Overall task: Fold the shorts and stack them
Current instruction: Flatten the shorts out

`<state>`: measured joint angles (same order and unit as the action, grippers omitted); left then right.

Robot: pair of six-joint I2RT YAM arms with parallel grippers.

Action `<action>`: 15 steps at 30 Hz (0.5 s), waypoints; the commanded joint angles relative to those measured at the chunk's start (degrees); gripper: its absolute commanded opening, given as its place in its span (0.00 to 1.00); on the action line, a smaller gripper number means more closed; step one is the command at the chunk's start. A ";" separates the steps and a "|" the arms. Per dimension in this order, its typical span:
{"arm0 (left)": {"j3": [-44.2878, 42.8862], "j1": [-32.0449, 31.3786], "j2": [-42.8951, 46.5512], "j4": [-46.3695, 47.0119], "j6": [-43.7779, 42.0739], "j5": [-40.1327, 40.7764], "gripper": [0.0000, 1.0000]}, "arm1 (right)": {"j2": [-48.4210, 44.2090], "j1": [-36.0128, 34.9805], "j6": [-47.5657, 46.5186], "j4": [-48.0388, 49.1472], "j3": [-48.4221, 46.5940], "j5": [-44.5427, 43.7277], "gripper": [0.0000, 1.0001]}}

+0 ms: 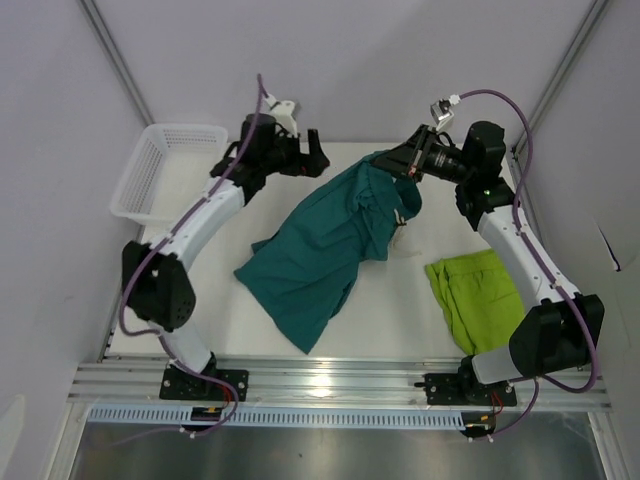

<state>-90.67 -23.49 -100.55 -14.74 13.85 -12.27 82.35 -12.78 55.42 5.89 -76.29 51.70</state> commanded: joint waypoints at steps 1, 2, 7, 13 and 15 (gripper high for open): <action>4.06 2.30 11.50 -2.75 5.83 5.33 0.99 | -1.93 1.79 -4.08 -3.33 -2.64 -0.02 0.00; 5.67 2.56 13.35 -1.53 6.54 5.24 0.99 | -1.84 2.31 -5.57 -4.47 -2.03 0.33 0.00; 22.18 2.66 25.64 5.94 7.86 1.38 0.99 | -3.41 3.11 -15.93 -9.93 2.80 0.59 0.00; 44.42 4.58 31.73 19.65 13.47 2.78 0.99 | -8.16 4.16 -24.12 -14.94 14.14 -2.83 0.00; 50.22 6.16 32.43 21.51 16.81 4.87 0.99 | -10.53 4.77 -26.41 -16.17 16.95 -5.72 0.00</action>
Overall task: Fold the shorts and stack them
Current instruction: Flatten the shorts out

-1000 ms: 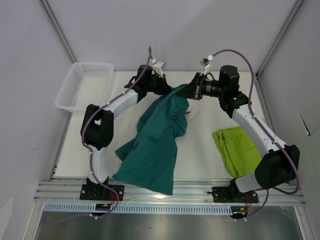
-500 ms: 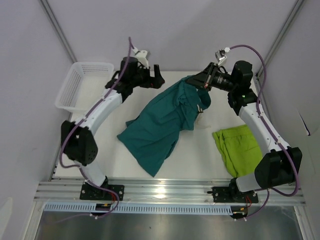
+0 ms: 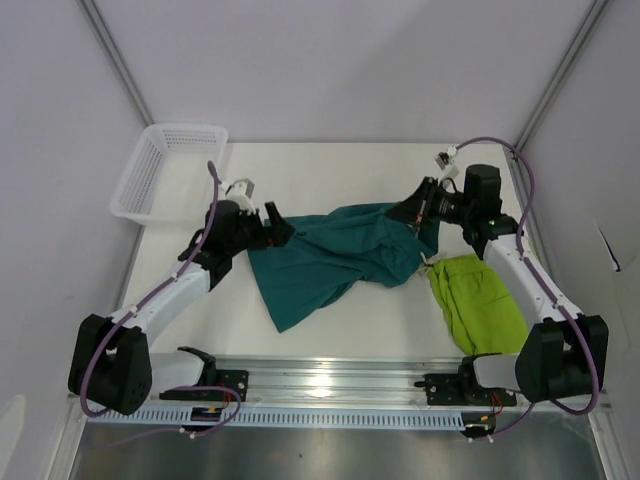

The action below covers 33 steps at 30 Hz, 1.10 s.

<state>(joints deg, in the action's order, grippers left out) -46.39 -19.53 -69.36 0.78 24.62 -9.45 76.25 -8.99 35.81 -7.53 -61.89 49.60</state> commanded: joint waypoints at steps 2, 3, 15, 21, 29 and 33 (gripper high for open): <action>9.03 3.09 2.82 6.08 7.10 3.64 0.99 | -5.40 2.57 -7.77 -4.16 6.42 -5.39 0.00; 9.73 3.35 3.53 5.56 7.72 4.96 0.99 | -6.45 3.10 -8.47 -4.16 7.73 -6.35 0.00; 13.43 16.79 1.60 4.76 13.78 1.02 0.99 | -13.49 5.21 -11.46 2.87 26.63 -11.10 0.00; 13.17 18.91 -2.44 6.69 14.40 -1.52 0.95 | -13.84 5.74 -12.70 5.41 29.71 -11.02 0.00; 12.20 23.75 -10.51 13.01 16.59 -9.88 0.75 | -14.02 6.88 -12.61 6.56 30.60 -9.79 0.00; 10.80 24.71 -14.21 14.87 17.74 -11.29 0.71 | -14.72 7.15 -12.17 6.91 30.60 -9.09 0.00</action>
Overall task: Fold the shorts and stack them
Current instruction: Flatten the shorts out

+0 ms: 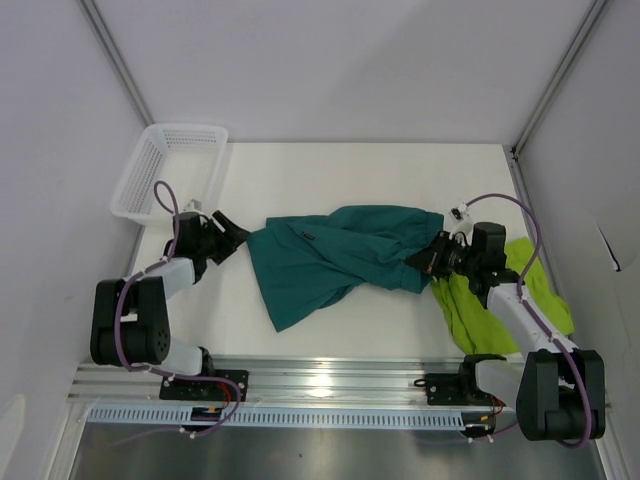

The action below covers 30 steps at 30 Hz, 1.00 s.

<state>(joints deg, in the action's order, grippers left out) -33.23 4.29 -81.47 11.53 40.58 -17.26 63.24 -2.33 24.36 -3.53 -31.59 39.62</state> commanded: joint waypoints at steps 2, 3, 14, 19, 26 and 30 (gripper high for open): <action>-3.93 0.89 -3.51 4.11 2.40 -4.18 0.70 | -2.25 0.57 -0.72 2.83 0.22 0.99 0.00; -4.21 0.89 -4.30 3.94 2.66 -4.36 0.69 | -2.51 0.66 -0.72 2.74 0.30 0.99 0.00; -8.25 0.28 -10.71 3.85 4.77 -6.30 0.63 | -2.69 1.01 -0.10 2.91 0.57 1.78 0.00; -9.57 -0.34 -12.04 4.29 5.13 -6.56 0.57 | -2.78 1.10 -0.01 2.91 0.48 2.04 0.00; -11.15 -1.39 -14.85 5.35 5.39 -7.79 0.53 | -2.86 1.45 0.60 2.91 0.13 2.66 0.00; -11.15 -1.48 -15.12 5.70 5.57 -8.06 0.45 | -2.77 1.54 0.60 2.91 -0.05 2.83 0.00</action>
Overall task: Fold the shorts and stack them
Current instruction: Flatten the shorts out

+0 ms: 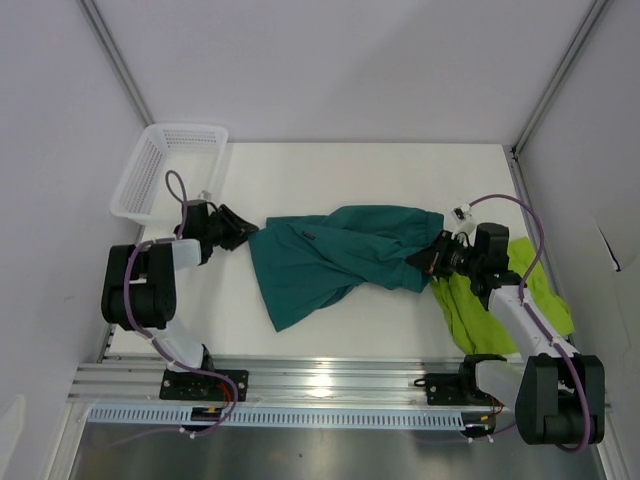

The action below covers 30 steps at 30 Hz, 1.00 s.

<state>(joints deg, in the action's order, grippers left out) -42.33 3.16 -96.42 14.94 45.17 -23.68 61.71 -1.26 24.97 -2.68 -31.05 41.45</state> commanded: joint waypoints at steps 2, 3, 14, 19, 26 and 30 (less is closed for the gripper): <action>-2.06 -0.43 -0.69 2.73 1.24 -2.68 0.41 | -1.07 0.55 -0.10 2.06 -0.59 1.09 0.00; -2.32 -0.35 -1.48 3.25 1.41 -3.21 0.37 | -0.98 0.55 -0.01 2.06 -0.59 1.09 0.00; 0.40 2.11 -4.39 20.10 8.00 -16.21 0.00 | -0.80 0.73 0.69 3.47 -1.21 2.23 0.00; 2.86 2.64 -3.95 26.45 13.01 -18.94 0.00 | -0.72 0.73 1.13 3.91 -1.38 3.02 0.00; 5.24 2.91 1.58 34.36 19.34 -22.11 0.00 | 1.04 2.75 3.33 3.83 -5.42 4.69 0.00; 2.70 3.52 11.32 27.19 17.43 -22.55 0.00 | 3.67 3.45 5.17 0.67 -13.76 5.83 0.00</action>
<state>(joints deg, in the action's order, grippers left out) -37.12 5.63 -93.65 41.19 62.43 -43.88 64.62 1.39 28.32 -2.79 -37.50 45.39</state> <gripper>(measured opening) 0.002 0.036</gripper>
